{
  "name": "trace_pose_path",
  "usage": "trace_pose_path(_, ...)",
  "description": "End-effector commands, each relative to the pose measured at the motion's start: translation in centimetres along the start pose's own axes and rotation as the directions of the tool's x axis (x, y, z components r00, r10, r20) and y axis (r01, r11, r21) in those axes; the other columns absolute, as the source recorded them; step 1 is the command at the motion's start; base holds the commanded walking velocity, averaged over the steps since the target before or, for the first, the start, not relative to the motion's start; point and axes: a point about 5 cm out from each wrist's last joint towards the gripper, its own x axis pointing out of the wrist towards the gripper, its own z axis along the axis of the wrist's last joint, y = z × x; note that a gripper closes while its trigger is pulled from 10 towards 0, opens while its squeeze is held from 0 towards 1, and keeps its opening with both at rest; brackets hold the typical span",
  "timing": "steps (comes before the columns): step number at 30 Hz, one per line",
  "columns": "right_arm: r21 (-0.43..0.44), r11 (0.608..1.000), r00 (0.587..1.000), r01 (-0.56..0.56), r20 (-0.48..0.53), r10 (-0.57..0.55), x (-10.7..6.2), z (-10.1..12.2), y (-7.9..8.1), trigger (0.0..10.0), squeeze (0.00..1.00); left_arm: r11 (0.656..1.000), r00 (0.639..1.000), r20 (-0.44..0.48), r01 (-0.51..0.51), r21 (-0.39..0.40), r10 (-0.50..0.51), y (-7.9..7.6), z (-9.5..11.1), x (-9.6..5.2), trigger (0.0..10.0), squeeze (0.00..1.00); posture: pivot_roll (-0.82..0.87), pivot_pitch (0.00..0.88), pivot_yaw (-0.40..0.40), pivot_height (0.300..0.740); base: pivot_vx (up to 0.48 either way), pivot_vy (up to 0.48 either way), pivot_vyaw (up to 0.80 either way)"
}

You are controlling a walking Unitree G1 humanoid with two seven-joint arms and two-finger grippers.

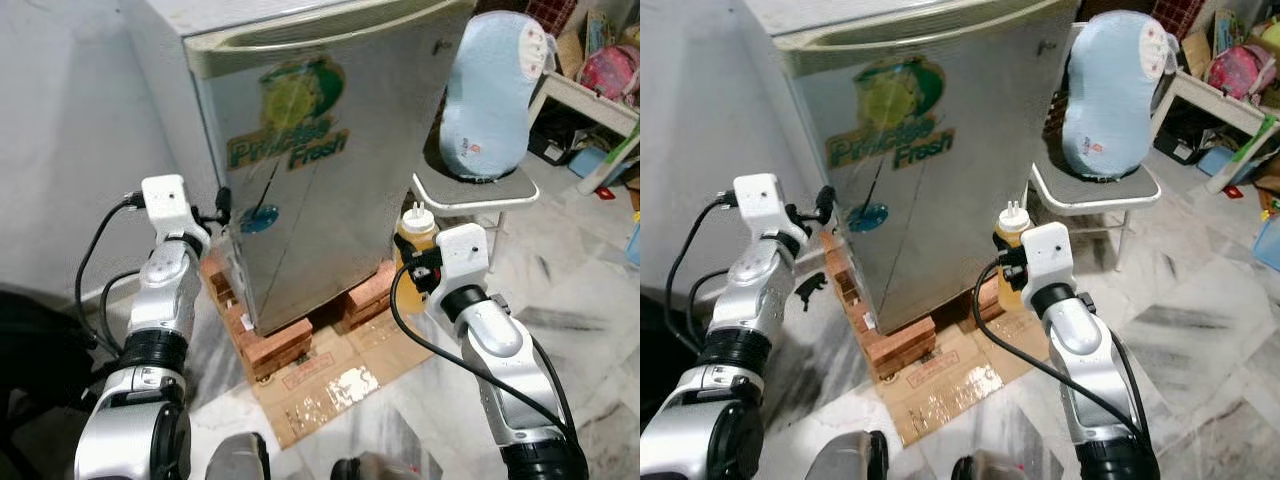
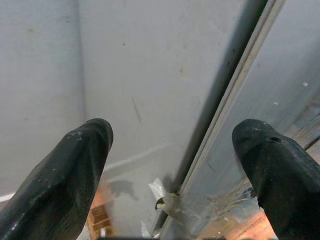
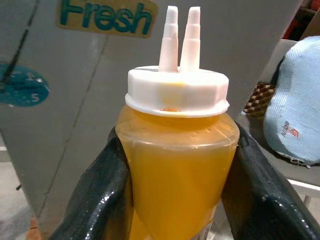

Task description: Restocking fridge

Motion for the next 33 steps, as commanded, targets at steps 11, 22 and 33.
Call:
trace_pose_path(11,0.002,1.0,1.0,-0.022,0.006,0.021,0.0,0.7,-0.4,10.0,0.0,0.906,0.906,-0.024,0.422,-0.032,-0.423,-5.2,-0.6,-0.4,10.0,0.0,-0.09,0.12,-0.068,0.74,0.0,0.0,0.0)
trace_pose_path(22,-0.042,0.999,1.0,0.025,-0.01,-0.026,0.0,0.2,-1.0,10.0,0.0,0.718,0.716,-0.102,0.696,0.015,-0.691,-9.2,-2.5,-2.9,10.0,0.0,-0.08,0.109,-0.058,0.74,0.0,0.0,0.0)
trace_pose_path(33,-0.075,0.951,0.945,0.301,-0.113,-0.308,-1.4,-2.0,-3.6,10.0,0.0,0.661,0.66,-0.074,0.75,0.013,-0.747,-11.9,-2.8,-4.9,10.0,0.0,-0.07,0.088,-0.044,0.74,0.0,0.0,-0.28)
